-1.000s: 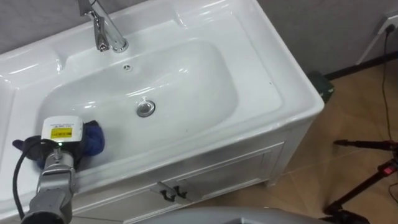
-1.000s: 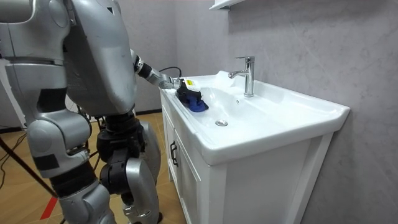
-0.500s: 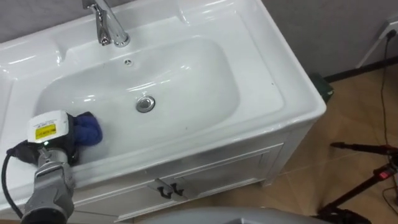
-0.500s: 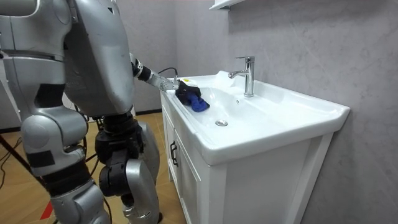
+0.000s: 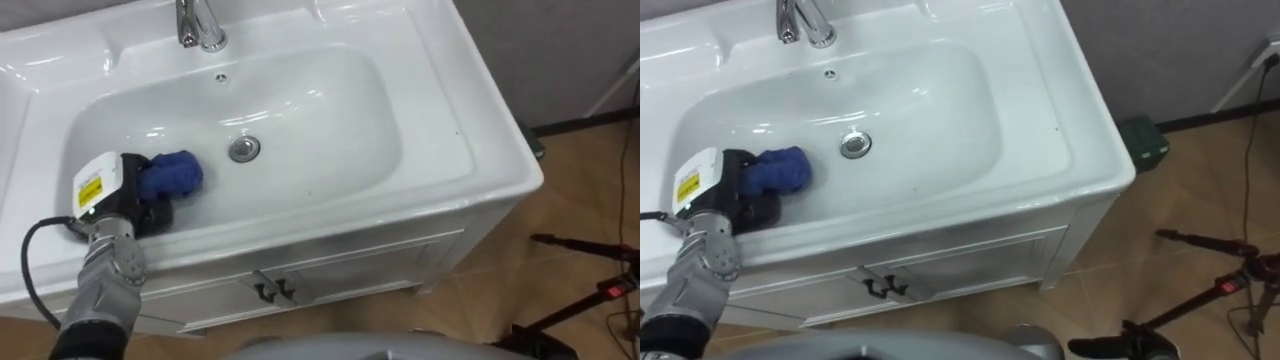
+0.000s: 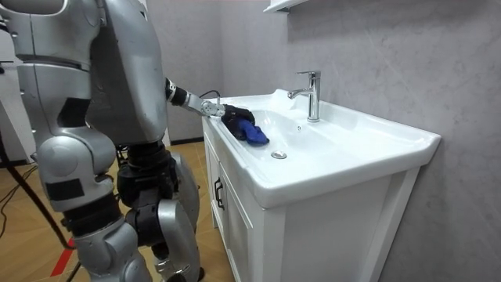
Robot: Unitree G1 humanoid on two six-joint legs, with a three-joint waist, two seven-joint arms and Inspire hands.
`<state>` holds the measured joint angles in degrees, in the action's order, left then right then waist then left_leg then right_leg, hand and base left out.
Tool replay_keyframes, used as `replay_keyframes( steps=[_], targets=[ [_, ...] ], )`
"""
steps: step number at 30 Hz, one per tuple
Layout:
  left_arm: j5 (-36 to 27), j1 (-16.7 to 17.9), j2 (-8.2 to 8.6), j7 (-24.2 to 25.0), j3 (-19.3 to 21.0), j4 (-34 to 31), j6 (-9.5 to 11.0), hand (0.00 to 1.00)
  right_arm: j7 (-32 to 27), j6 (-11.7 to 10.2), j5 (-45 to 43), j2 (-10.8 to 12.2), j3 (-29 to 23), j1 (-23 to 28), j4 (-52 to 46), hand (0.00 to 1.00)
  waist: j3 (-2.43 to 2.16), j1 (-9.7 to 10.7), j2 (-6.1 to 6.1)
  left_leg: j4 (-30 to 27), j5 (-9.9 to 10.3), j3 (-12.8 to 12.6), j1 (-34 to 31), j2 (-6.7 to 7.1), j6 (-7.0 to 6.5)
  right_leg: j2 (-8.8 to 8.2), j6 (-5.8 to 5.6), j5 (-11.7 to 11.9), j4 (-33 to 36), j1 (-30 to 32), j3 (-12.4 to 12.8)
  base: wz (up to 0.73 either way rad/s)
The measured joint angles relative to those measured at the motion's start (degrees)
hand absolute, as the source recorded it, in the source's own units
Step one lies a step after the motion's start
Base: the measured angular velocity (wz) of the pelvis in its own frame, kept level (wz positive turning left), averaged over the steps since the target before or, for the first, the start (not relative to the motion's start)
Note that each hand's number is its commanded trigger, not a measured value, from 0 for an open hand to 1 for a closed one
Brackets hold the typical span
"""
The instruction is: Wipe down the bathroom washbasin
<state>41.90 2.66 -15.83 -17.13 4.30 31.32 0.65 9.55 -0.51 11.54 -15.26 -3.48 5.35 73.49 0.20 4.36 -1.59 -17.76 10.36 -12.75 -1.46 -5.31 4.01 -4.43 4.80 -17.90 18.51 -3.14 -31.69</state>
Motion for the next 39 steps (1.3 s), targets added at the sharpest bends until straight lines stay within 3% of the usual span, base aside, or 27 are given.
replay_keyframes(
  steps=[5, 8, 10, 14, 20, 23, 29, 39],
  targets=[
    [1.1, -0.5, 0.06, 0.0, 0.1, -4.5, 0.4, 1.00, 0.5, -0.1, 0.4, 0.6, 0.0, 1.2, 0.1, 0.00, 0.10, -0.1, 0.20, -1.5, 0.0, 0.6, -1.5, -0.07, -0.01, 0.17, -0.06, 0.1, -0.7, 0.2, -0.7, 0.13],
    [1.0, -0.9, 0.00, -0.3, 0.8, -10.4, 0.2, 1.00, 0.1, 0.4, 0.6, 0.6, 0.0, 2.1, 0.1, 0.00, 0.13, -1.3, 0.37, -1.5, 0.0, 0.6, -1.4, -0.04, -0.01, 0.16, -0.12, 0.2, -0.7, 0.1, -0.8, 0.02],
    [0.3, -2.7, -0.07, -0.3, 1.8, -12.2, 0.1, 1.00, -0.1, 0.6, 0.4, 0.6, 0.0, 2.2, -0.1, 0.00, 0.20, -1.7, 0.50, -1.0, 0.0, 0.6, -1.2, -0.03, -0.01, 0.19, -0.12, 0.2, -0.7, -0.1, -0.8, 0.00],
    [0.3, -4.6, -0.31, -0.4, 2.4, -12.8, 0.3, 1.00, -0.1, 0.5, 0.4, 0.6, 0.2, 1.8, -0.5, 0.00, 0.28, -1.8, 0.63, -1.0, 0.0, 0.5, -1.1, -0.01, -0.01, 0.17, -0.13, 0.2, -0.7, -0.2, -0.9, 0.00],
    [1.4, -4.7, -0.44, -2.3, 2.4, -12.9, 2.7, 1.00, 0.0, 0.5, 0.9, 0.6, 2.2, 1.5, -0.4, 0.00, 0.26, -2.7, 0.78, -1.2, 0.3, 0.6, -1.2, -0.02, -0.30, -0.01, -0.20, 0.2, -0.6, -0.4, -1.4, 0.03],
    [1.5, -4.8, -0.45, -2.7, 2.5, -12.9, 3.8, 1.00, 0.0, 0.5, 0.9, 0.4, 2.2, 1.6, -0.5, 0.00, -0.03, -3.2, 0.21, -2.5, 1.1, 0.6, -1.9, -0.19, -0.60, 0.01, -0.57, 0.4, -0.6, -0.7, -2.2, 0.13],
    [1.5, -6.5, -0.74, -5.0, 2.7, -13.0, 3.8, 1.00, -0.1, 0.4, 1.2, -0.2, 2.2, 1.5, -0.5, 0.00, 0.04, -4.3, -0.82, -3.1, 2.0, 0.3, -2.2, 0.12, -1.49, -0.68, -1.47, 0.9, 0.2, -0.5, -2.1, 0.05],
    [1.6, -7.0, -2.09, -10.3, 9.8, -14.4, 4.6, 1.00, -0.1, 0.4, 1.1, -0.3, 2.2, 1.5, -0.3, 0.00, 0.04, -5.7, -1.02, -3.9, 2.6, 0.4, -3.0, 1.09, -2.84, -1.78, -2.62, 1.3, 0.8, 0.2, -1.4, 0.01]
  ],
)
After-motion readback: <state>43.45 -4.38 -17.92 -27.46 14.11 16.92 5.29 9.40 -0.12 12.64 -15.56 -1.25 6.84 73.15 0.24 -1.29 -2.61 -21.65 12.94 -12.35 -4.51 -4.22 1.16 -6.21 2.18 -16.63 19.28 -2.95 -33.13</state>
